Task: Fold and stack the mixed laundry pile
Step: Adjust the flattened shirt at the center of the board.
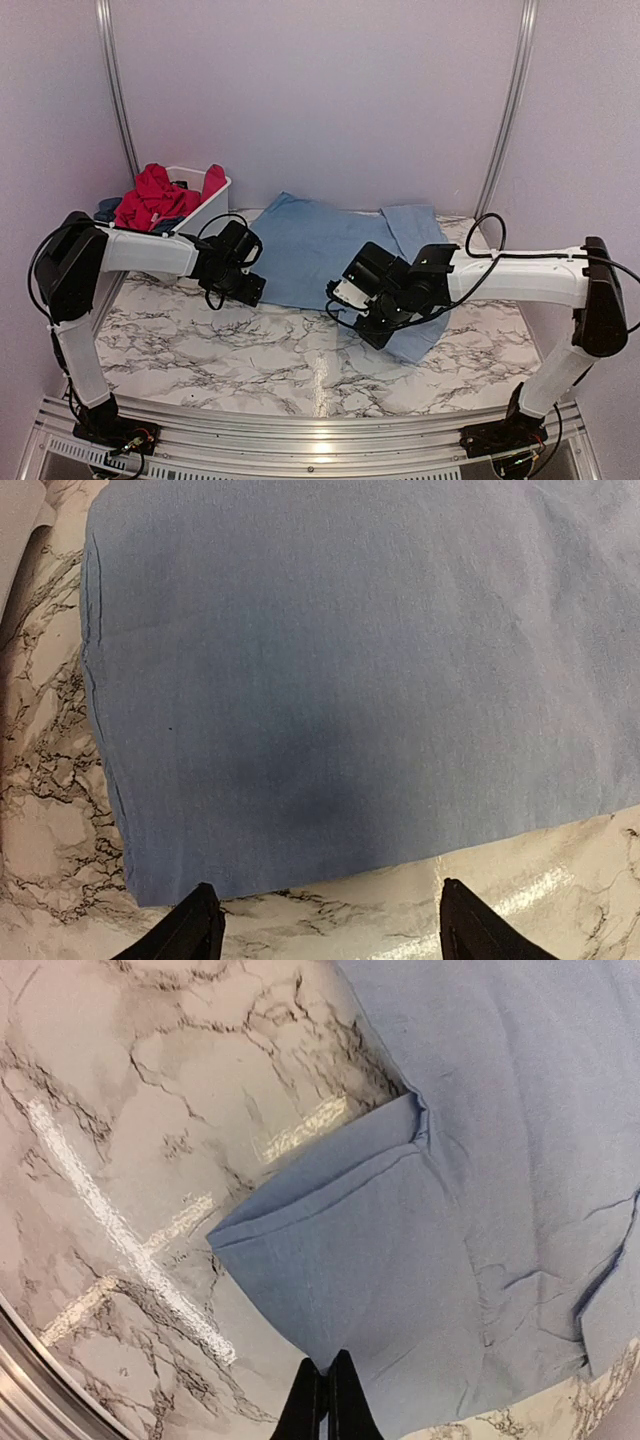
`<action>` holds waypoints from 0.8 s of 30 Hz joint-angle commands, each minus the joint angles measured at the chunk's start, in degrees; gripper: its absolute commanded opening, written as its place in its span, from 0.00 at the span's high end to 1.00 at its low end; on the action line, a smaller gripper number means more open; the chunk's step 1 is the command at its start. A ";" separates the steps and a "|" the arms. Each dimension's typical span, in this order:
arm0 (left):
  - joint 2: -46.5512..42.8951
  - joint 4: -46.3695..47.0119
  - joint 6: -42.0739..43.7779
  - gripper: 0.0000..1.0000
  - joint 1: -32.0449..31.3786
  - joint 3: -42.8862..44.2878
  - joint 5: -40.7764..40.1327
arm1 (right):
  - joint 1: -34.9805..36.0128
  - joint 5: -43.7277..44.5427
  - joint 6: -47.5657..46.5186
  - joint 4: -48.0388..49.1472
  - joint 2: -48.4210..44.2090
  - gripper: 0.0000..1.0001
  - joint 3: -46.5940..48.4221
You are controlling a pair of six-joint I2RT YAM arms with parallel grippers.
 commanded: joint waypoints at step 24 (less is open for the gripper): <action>-12.01 4.00 8.02 0.15 -7.17 -4.88 7.61 | -21.72 -6.62 -11.22 6.32 0.17 0.48 22.04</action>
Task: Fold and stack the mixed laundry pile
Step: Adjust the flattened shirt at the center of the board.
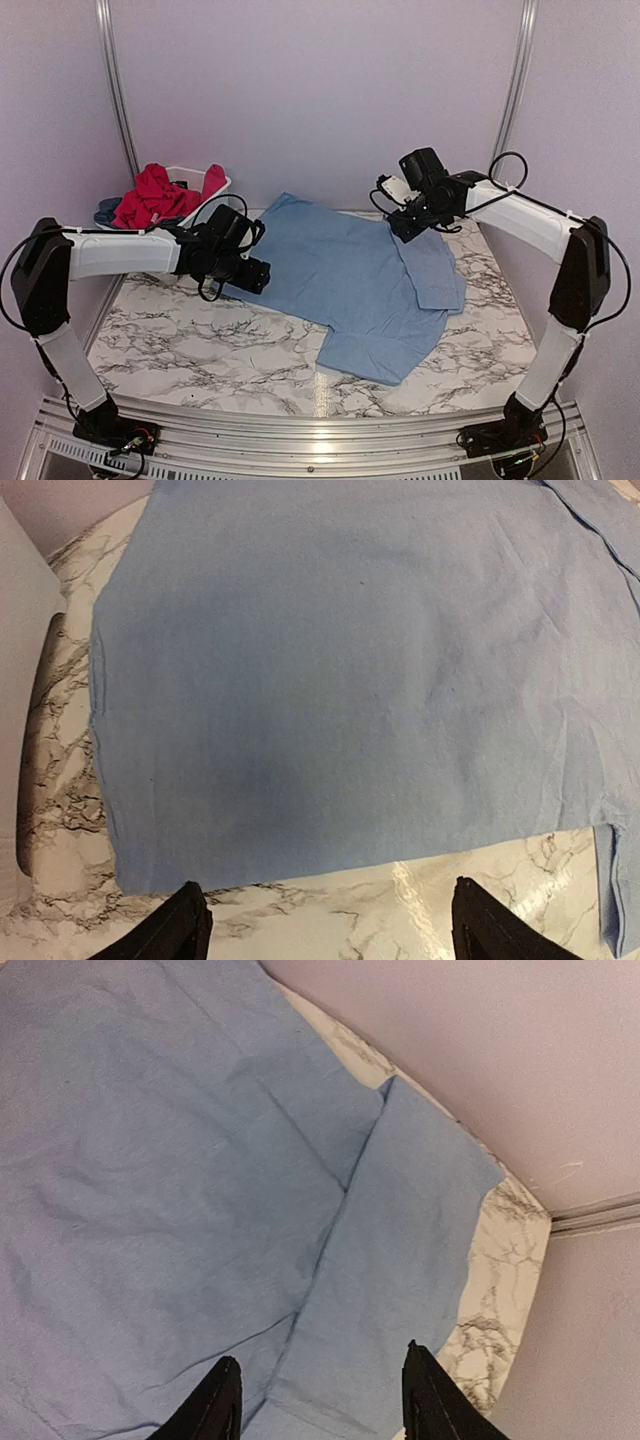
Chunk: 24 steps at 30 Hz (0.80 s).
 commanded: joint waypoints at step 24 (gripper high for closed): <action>10.52 24.48 40.37 0.29 -27.75 -8.37 18.10 | 1.83 -30.22 12.85 7.25 -34.31 0.44 -30.60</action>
